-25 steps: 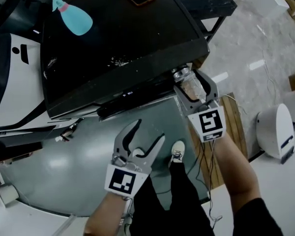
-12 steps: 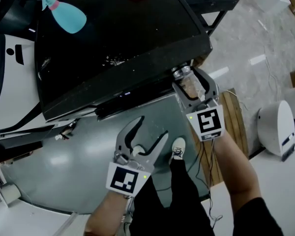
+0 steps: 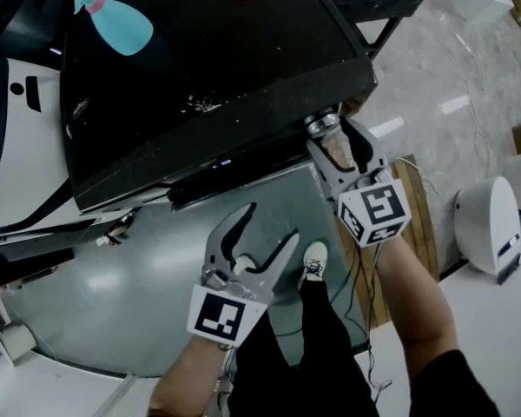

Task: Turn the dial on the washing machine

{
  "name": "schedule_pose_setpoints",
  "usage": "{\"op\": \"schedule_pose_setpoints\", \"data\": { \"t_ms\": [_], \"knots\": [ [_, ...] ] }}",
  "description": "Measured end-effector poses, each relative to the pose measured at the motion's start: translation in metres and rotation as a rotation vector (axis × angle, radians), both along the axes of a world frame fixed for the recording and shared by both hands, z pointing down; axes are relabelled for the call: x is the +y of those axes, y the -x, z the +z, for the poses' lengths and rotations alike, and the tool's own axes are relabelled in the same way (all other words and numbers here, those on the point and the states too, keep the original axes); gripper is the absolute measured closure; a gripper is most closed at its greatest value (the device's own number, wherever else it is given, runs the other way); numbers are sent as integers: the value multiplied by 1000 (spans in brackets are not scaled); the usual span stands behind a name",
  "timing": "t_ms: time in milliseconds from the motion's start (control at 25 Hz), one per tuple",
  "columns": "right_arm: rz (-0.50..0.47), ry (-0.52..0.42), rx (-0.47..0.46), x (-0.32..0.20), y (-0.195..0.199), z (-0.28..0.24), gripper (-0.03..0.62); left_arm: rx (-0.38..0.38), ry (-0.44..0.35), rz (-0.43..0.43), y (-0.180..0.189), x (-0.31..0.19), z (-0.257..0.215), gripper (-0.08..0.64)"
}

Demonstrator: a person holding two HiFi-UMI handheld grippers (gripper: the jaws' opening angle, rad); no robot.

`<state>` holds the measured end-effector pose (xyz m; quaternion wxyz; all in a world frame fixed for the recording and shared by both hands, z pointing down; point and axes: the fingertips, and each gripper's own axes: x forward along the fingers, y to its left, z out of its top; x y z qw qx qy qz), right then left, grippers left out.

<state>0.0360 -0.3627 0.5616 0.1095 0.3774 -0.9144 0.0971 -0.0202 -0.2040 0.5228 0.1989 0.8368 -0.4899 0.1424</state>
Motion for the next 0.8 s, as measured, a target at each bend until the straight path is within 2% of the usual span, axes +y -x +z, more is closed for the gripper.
{"op": "schedule_pose_setpoints", "data": {
  "t_ms": [120, 200, 560, 800],
  "knots": [
    [16, 80, -124, -2, -2, 1, 325, 0, 2, 4, 0, 2, 0, 284],
    [27, 97, -144, -2, -3, 0, 324, 0, 1, 5, 0, 2, 0, 284],
    [20, 17, -74, -1, -5, -6, 299, 3, -8, 10, -2, 2, -2, 284],
    [-23, -82, 48, 4, 2, -11, 295, 2, -12, 5, 1, 2, -4, 284]
  ]
}}
